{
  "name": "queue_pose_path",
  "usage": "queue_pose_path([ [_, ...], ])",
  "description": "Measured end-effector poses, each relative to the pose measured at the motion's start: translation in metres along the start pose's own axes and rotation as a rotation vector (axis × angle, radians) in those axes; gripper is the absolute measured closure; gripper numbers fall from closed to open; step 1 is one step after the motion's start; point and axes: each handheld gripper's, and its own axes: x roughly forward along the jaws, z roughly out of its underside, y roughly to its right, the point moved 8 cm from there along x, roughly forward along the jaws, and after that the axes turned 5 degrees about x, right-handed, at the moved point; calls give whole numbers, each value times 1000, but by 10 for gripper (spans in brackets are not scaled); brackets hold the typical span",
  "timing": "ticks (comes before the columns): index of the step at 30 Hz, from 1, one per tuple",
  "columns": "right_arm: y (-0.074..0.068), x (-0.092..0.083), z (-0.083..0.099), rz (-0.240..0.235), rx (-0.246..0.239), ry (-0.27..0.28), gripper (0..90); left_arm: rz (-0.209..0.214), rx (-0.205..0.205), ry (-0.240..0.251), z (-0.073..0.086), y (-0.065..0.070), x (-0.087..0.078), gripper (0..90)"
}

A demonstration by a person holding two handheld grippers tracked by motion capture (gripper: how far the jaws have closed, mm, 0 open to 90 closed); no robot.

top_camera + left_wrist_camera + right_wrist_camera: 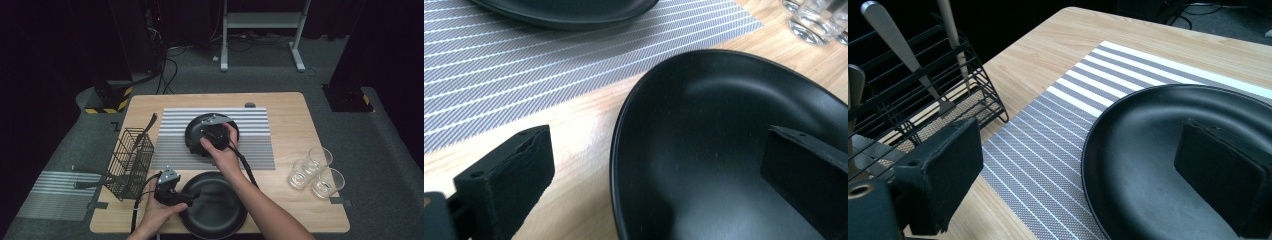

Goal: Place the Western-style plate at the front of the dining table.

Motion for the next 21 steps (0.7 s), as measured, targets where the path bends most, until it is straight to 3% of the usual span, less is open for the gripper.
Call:
queue_pose_path([
  [17, -16, 5, 0, -25, -12, -11, 63, 5, -9, -13, 27, 0, -29, 14],
  [21, -20, 4, -1, -31, -16, -10, 71, -10, -1, -13, 35, -2, -36, 14],
])
